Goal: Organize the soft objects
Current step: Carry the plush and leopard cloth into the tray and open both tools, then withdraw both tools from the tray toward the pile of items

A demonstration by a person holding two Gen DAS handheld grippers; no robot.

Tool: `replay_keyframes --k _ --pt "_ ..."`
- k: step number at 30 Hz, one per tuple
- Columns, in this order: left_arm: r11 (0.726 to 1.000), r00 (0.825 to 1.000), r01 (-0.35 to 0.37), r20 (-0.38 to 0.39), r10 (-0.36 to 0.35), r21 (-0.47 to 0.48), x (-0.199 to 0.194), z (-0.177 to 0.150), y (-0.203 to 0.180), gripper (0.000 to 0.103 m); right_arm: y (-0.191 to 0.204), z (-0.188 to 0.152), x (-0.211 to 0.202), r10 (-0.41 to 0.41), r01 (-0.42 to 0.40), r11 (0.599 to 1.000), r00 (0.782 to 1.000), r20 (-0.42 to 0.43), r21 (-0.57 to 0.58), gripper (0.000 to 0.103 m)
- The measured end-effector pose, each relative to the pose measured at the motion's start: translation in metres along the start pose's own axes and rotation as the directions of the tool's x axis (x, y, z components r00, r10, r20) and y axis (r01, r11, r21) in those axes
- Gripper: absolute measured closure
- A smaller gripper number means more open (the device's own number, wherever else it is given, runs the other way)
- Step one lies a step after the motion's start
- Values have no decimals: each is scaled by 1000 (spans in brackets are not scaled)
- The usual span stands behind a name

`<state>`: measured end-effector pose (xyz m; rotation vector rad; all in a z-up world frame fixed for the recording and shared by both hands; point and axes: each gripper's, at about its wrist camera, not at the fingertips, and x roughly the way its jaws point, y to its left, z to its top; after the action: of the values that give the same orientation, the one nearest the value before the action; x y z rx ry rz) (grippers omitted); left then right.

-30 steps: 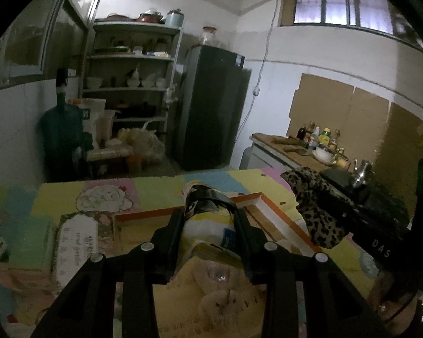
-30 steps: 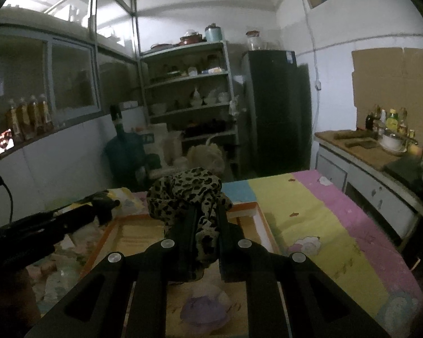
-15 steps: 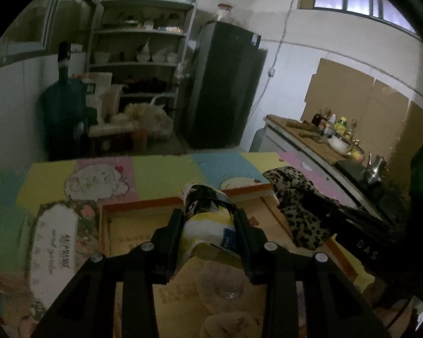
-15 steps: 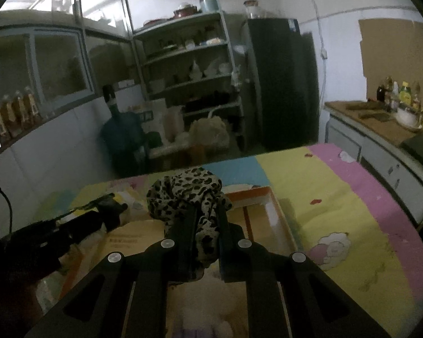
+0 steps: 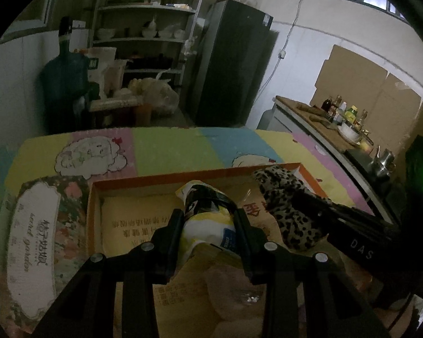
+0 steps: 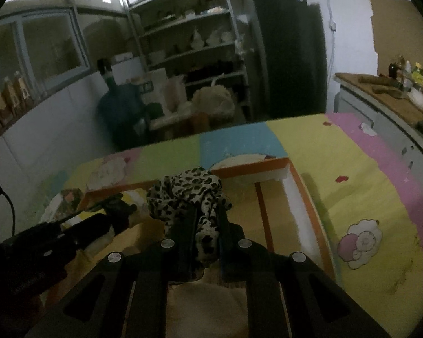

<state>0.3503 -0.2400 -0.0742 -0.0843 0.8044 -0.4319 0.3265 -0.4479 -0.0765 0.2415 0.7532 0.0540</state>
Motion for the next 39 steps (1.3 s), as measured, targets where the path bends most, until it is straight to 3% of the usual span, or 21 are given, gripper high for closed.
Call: replay_keyframes --k 6,10,11,13,15,21,29,39 --pt "1000 999 4 -42 -4 -15 8 -1 3 65 1 0 8 -5 5 1000 999 -39 -9 86" --pt "1000 998 8 -59 -9 -27 10 -1 5 63 2 0 11 -13 13 1000 998 -58 -11 77" --pt "1000 998 5 -57 -7 -28 10 -1 5 60 2 0 11 -15 15 1000 998 -58 -12 73" --pt "1000 999 8 -42 -10 -30 7 -1 4 40 3 0 11 -15 15 1000 998 -59 -7 68" --pt "1000 1000 14 -21 -14 -28 1 -2 3 33 1 0 9 -12 12 1000 999 -53 3 65" --pt "1000 999 20 25 -20 -3 -20 -3 -5 32 -5 -4 -2 10 -9 999 1000 -19 53 61" --pt "999 993 12 117 -18 48 -61 -11 -12 32 6 -15 -45 -31 24 998 993 116 59 55" --pt "993 975 -61 220 38 98 -107 -22 -7 32 39 -26 -82 -38 35 999 982 186 22 53"
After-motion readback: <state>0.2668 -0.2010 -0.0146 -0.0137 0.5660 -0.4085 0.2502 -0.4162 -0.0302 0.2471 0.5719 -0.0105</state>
